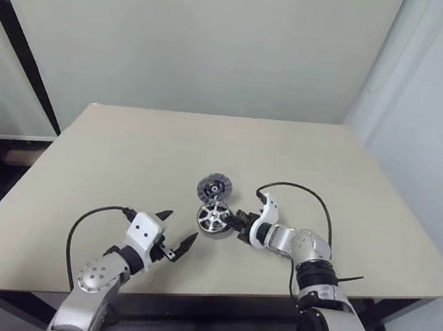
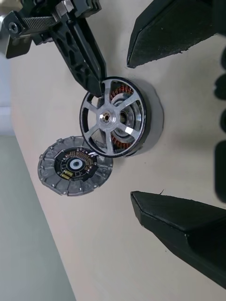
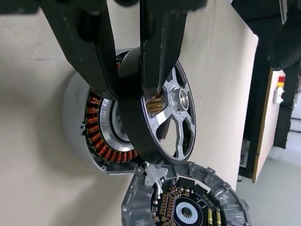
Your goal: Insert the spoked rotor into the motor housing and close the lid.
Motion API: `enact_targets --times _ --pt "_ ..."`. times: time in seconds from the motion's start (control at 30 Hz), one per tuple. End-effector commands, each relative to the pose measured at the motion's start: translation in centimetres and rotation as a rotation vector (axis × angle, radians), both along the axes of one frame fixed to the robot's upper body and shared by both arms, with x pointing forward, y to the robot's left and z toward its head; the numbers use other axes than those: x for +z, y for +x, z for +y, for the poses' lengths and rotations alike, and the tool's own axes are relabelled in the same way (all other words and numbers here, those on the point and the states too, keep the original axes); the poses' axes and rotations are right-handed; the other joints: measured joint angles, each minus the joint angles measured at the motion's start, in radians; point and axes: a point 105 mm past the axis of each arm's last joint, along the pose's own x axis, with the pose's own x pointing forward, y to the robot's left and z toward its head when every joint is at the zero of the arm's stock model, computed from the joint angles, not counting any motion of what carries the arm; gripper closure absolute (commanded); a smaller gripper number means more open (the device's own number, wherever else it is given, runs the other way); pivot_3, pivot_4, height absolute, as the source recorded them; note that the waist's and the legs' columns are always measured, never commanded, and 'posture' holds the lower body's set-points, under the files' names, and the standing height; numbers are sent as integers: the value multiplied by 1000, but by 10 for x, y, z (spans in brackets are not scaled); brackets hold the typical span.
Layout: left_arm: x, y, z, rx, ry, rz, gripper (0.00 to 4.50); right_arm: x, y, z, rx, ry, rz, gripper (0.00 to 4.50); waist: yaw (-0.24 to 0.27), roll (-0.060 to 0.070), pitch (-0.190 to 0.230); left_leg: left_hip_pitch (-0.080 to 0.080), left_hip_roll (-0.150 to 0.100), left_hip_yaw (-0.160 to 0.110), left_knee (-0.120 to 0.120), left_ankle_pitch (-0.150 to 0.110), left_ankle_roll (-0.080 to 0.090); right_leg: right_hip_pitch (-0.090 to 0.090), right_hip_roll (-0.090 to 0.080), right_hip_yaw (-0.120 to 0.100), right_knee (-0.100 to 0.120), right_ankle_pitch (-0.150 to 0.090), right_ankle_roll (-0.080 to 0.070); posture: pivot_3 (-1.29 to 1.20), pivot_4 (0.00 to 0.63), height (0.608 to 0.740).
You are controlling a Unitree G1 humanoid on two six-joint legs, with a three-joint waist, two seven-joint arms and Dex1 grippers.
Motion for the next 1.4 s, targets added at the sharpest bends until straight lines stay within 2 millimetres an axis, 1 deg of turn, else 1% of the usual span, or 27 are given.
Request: enact_targets --times 0.03,0.27,0.4,0.57,1.0,1.23,1.4 --pt "16 3 -1 -3 4 -67 0 15 11 2 -12 -8 -64 4165 0 0 0 0 0 0 0 0 0 0 0 0 0 0 0 0 0 740" --pt "17 4 -2 -5 2 -72 0 15 15 -1 -41 -1 -53 4165 0 0 0 1 0 -1 0 0 0 1 1 0 0 0 0 0 0 740" --pt "17 4 -2 -6 3 -74 0 18 14 2 -49 67 -4 4165 0 0 0 1 0 -1 0 0 0 1 1 1 0 0 0 0 0 740" --pt "17 5 -2 -5 3 -76 0 20 14 4 -56 106 35 4165 0 0 0 0 0 -1 0 0 0 0 1 2 0 0 0 0 0 740" --pt "17 4 -2 -5 5 -78 0 21 15 5 -83 125 48 4165 0 0 0 0 0 -1 0 0 0 0 1 2 0 0 0 0 0 740" --pt "17 4 -1 -4 11 -77 0 28 17 8 -98 196 66 4165 0 0 0 0 0 0 0 0 0 0 1 2 0 0 0 0 0 740" --pt "15 4 -2 -9 16 -71 0 30 19 8 -102 199 59 4165 0 0 0 0 0 -1 0 0 0 0 1 2 0 0 0 0 0 740"
